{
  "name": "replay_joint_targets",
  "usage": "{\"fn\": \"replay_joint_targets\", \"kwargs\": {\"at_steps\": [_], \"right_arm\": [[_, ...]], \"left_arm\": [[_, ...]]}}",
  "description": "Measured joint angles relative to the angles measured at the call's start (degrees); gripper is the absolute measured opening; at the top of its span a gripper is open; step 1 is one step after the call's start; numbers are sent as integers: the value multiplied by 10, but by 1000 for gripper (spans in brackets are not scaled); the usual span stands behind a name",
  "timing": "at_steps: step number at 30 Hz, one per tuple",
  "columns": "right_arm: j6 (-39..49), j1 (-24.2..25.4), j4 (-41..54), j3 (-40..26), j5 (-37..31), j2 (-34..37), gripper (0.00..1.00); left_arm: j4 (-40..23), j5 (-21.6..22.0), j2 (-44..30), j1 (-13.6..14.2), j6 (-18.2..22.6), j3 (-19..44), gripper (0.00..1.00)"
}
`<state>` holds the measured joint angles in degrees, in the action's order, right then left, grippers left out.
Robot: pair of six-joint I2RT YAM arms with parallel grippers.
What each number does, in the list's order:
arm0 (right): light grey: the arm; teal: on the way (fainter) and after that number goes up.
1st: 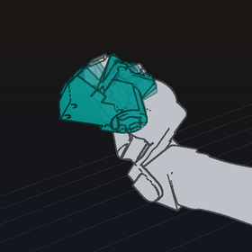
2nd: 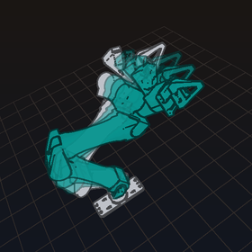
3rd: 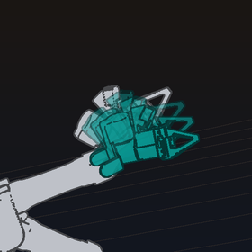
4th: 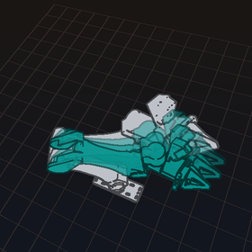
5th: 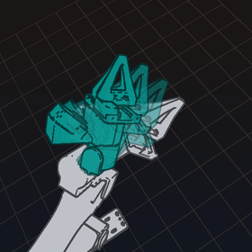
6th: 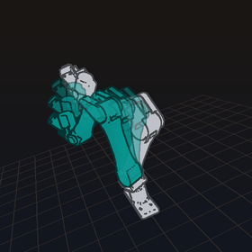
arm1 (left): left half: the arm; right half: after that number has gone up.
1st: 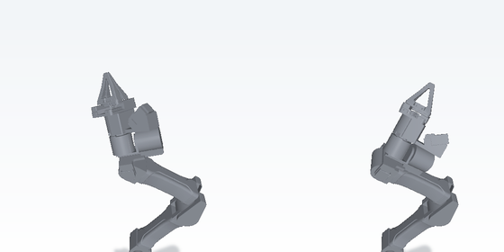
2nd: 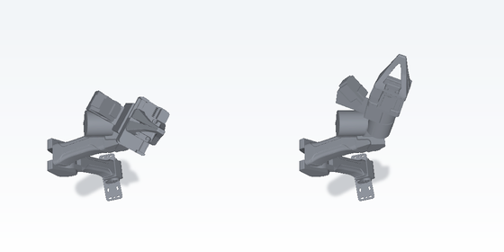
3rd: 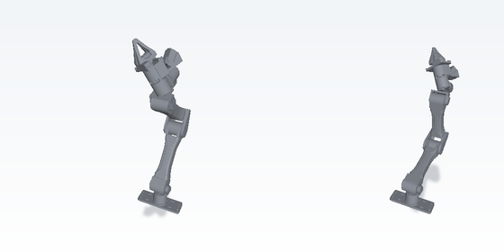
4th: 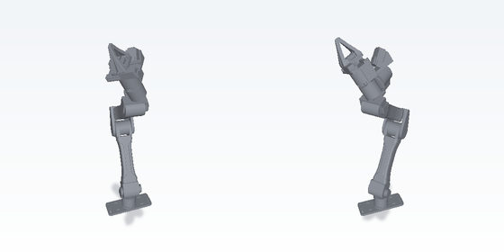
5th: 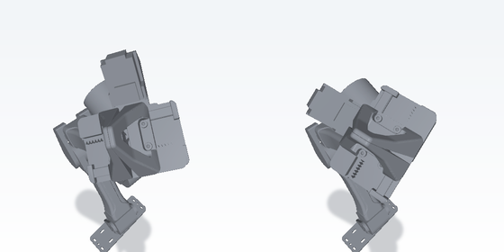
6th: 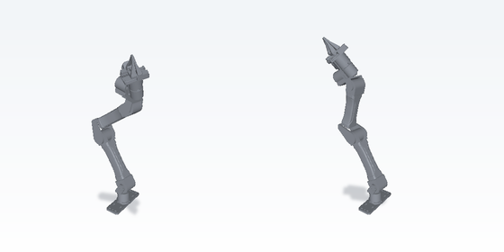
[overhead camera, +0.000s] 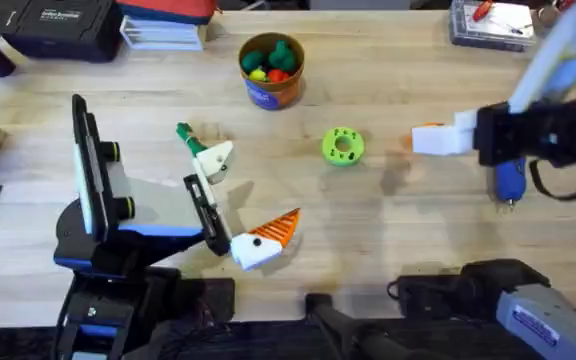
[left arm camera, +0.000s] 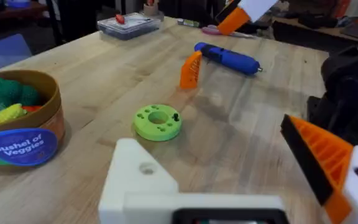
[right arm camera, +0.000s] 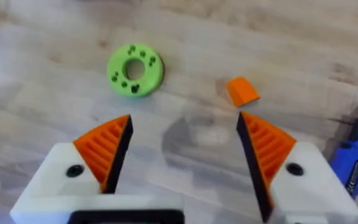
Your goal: Pick up the gripper from the table and insert it into the empty holder that is missing its gripper. Then pick up a screw, insert it into the mounting hole, and use the screwdriver to tighten it. Finally, clean up the table by picking up the vegetable and placing it into the bucket.
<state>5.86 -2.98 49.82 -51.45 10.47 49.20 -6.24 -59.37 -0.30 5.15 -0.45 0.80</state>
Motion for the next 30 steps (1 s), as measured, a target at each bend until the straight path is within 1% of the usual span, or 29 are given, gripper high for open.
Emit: {"fn": "replay_joint_targets", "kwargs": {"at_steps": [2,4,9,12,17,23,26,30], "right_arm": [[8,-2,-1,-12,-16,41,992],[25,-2,-1,-15,-37,65,994],[127,-2,-9,-16,-76,111,994],[166,-2,-31,-16,-113,144,993],[199,-2,-63,-19,-146,213,994],[212,-2,-65,-22,-156,281,992],[215,-2,-65,-22,-157,299,917],[217,-2,-66,-23,-158,307,741]], "left_arm": [[0,0,0,0,0,0,985],[0,0,0,0,0,0,985],[0,0,0,0,0,0,985],[0,0,0,0,0,0,985],[0,0,0,0,0,0,985],[0,0,0,0,0,0,985],[0,0,0,0,0,0,985],[0,0,0,0,0,0,985]]}}
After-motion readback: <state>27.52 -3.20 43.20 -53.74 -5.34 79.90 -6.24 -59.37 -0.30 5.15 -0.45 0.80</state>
